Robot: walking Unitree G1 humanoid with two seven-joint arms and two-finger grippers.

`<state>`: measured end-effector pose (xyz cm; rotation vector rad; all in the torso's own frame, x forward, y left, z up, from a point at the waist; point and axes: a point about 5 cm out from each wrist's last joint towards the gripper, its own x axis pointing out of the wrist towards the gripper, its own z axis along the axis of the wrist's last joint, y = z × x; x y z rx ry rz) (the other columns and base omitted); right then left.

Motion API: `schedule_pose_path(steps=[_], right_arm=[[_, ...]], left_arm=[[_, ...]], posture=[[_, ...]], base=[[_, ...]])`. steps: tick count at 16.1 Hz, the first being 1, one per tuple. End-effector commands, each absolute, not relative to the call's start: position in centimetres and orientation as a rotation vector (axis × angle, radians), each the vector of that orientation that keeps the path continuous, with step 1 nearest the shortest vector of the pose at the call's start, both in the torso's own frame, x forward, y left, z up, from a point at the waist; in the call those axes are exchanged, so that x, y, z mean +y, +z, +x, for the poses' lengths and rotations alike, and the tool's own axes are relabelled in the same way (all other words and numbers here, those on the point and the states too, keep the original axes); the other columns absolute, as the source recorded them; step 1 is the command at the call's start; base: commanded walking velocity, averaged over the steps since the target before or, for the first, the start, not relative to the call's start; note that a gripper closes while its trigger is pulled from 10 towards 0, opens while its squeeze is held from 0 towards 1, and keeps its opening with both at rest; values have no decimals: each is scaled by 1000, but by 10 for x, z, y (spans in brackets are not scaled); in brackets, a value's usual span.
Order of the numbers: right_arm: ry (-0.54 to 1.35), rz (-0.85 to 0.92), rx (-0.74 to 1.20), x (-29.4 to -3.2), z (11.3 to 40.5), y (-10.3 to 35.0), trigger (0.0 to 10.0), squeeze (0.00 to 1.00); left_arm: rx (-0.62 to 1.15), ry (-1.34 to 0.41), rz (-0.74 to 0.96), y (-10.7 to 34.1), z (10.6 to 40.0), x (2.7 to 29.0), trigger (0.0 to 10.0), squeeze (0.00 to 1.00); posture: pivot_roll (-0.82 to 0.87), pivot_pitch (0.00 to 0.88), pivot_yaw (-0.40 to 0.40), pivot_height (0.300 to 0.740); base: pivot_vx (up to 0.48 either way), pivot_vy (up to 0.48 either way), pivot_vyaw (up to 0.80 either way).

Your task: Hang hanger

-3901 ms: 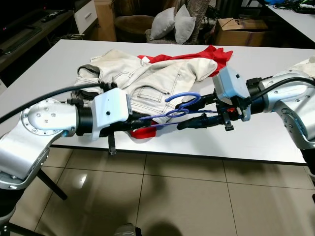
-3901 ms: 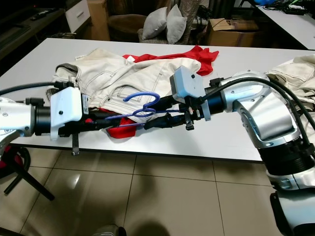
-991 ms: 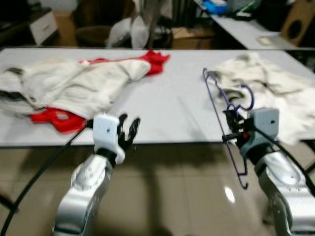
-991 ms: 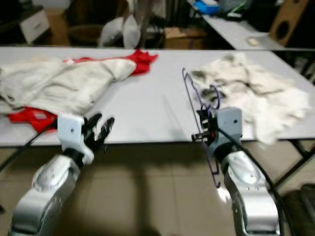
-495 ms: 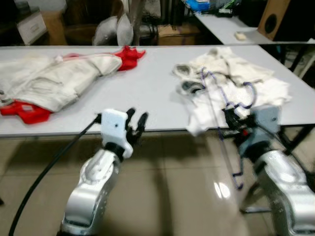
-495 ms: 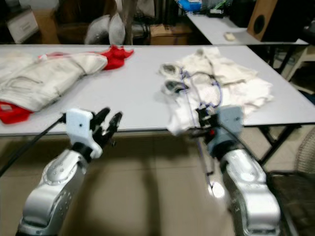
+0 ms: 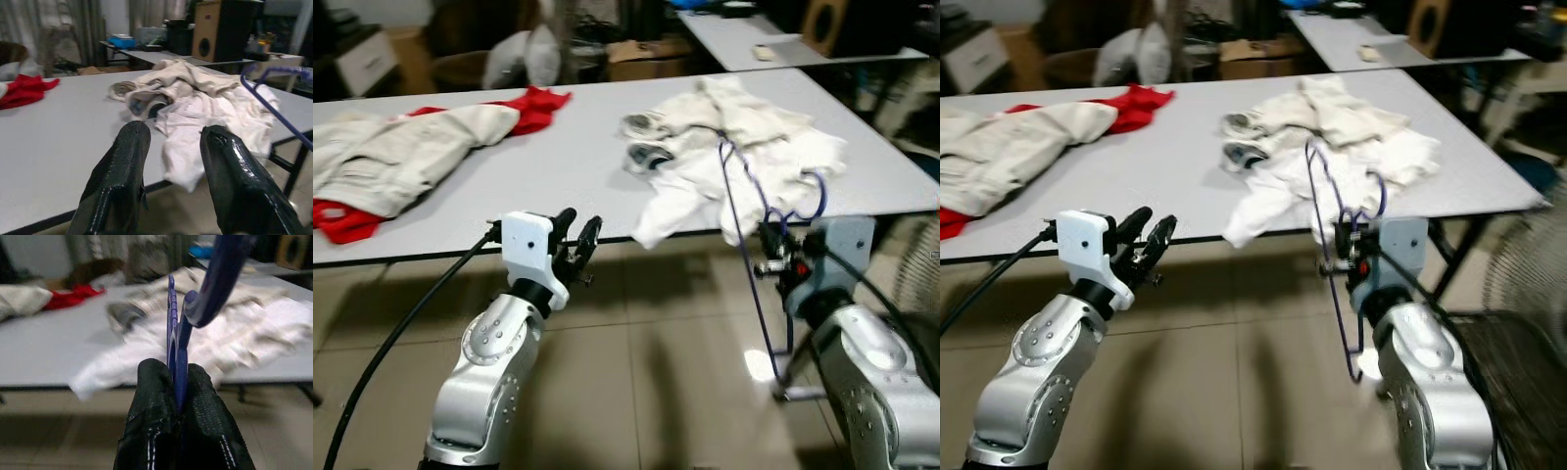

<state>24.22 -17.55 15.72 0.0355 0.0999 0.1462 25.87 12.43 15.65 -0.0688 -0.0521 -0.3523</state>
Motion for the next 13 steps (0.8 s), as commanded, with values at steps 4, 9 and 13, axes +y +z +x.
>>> schedule_pose_path(steps=[4, 9, 13], right_arm=[[62, -30, 83, -185, 242, 159, 10000, 0], [71, -11, 70, -190, 243, 167, 10000, 0], [89, -5, 58, -181, 245, 166, 10000, 0]], left_arm=[[-33, -308, -42, 153, 261, 137, 10000, 0], [-81, -289, -31, 157, 260, 138, 10000, 0], [-64, -325, -44, 153, 255, 128, 10000, 0]], posture=[[-161, 40, 37, 740], [-171, 85, 26, 740], [-175, 89, 10, 740]], base=[[0, 435, -689], [0, 0, -549], [382, 0, 0]])
